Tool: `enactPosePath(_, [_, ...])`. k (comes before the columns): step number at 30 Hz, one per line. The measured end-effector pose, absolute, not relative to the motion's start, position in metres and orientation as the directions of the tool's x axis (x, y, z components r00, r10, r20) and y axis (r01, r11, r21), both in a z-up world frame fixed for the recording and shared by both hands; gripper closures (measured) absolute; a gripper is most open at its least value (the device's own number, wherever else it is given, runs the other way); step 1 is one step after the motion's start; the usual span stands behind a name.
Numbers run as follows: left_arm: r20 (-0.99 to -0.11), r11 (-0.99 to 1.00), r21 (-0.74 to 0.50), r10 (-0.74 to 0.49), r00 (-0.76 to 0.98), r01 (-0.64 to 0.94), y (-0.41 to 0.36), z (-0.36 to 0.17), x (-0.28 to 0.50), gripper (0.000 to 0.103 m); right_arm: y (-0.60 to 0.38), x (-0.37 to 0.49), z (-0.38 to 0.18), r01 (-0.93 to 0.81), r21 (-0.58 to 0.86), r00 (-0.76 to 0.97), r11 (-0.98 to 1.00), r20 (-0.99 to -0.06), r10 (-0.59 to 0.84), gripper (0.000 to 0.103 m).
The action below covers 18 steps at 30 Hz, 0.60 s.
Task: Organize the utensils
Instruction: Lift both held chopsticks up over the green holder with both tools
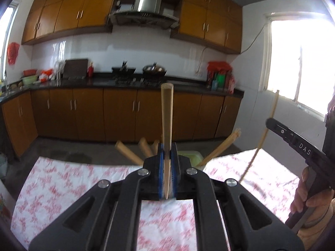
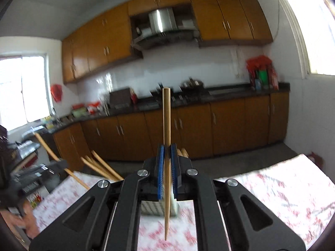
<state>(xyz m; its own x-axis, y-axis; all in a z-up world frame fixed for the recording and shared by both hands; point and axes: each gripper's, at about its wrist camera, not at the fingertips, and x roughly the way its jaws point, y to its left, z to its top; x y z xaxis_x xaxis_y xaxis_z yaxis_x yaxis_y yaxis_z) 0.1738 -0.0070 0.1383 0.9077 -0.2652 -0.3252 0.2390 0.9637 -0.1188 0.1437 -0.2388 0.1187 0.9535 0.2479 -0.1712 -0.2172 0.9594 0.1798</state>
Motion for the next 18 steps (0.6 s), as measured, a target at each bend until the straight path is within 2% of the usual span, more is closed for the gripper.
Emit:
enactPosePath(5, [-0.249, 0.964, -0.117, -0.26, 0.933, 0.237, -0.023, 0.168, 0.19, 0.095, -0.221, 0.154, 0.149, -0.23, 0.167, 0.97, 0.959, -0.041, 0.24, 0.095])
enactPosePath(9, [-0.201, 0.966, -0.119, -0.248, 0.948, 0.228, -0.032, 0.18, 0.209, 0.095, -0.213, 0.171, 0.151, -0.211, 0.158, 0.978, 0.965, 0.033, 0.208, 0.095])
enactPosePath(13, [-0.166, 0.974, -0.092, -0.219, 0.962, 0.206, -0.04, 0.178, 0.228, 0.095, -0.208, 0.195, 0.134, -0.174, 0.149, 0.984, 0.973, 0.051, 0.168, 0.095])
enactPosePath(18, [-0.192, 0.975, -0.116, -0.212, 0.958, 0.192, -0.04, 0.146, 0.258, 0.095, -0.209, 0.216, 0.106, -0.145, 0.179, 0.989, 0.973, 0.02, 0.144, 0.095])
